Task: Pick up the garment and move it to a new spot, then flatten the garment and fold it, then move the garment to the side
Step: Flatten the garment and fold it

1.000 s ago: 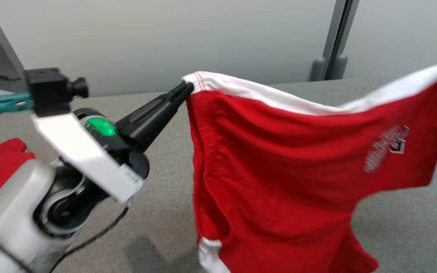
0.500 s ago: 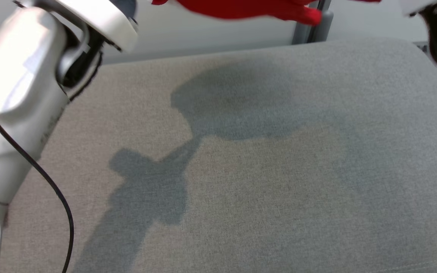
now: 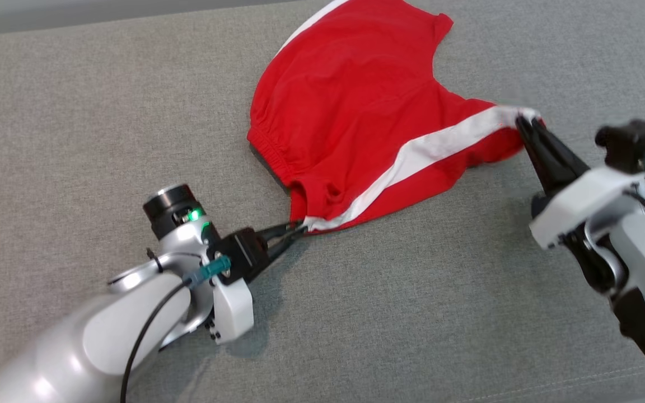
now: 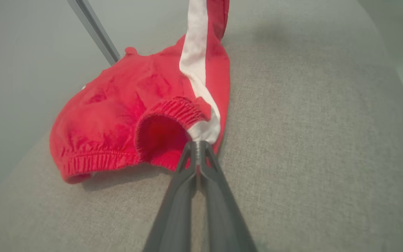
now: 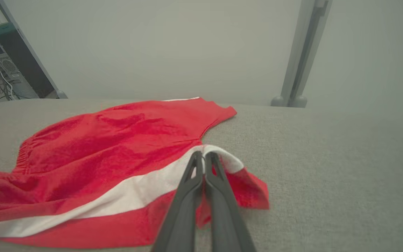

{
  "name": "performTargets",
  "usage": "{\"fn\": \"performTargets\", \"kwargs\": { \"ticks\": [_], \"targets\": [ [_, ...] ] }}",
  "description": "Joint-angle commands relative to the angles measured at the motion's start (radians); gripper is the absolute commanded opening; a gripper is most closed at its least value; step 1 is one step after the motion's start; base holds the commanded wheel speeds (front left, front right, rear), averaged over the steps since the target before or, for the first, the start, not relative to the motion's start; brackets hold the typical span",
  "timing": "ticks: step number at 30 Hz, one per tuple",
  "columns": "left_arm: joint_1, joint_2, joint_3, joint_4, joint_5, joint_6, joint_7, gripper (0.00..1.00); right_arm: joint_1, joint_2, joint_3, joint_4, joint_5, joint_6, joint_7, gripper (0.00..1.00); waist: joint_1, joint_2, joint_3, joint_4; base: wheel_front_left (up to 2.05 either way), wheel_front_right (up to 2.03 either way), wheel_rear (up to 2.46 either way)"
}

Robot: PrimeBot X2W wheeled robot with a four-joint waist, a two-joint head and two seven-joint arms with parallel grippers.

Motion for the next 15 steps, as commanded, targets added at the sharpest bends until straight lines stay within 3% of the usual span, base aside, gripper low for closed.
{"fn": "performTargets", "kwargs": {
  "ticks": [1,8,15],
  "targets": [
    [-0.014,0.028,0.047,-0.020,0.017,0.000,-0.005,0.00,0.036,-0.033,-0.006,-0.032,0.006,0.001,-0.010,0.00,0.0000,0.0000,-0.007,0.005,0.00,0.00,0.00],
    [0.134,0.056,0.069,-0.053,0.085,0.000,-0.005,0.00,0.297,-0.091,-0.094,-0.104,0.008,0.001,-0.010,0.00,0.0000,0.0000,-0.069,0.047,0.00,0.00,0.00],
    [0.214,0.092,0.092,-0.065,0.081,0.000,-0.005,0.00,0.516,-0.116,-0.162,-0.147,-0.012,0.001,-0.010,0.00,0.0000,0.0000,-0.117,0.075,0.00,0.00,0.00]
  ]
}}
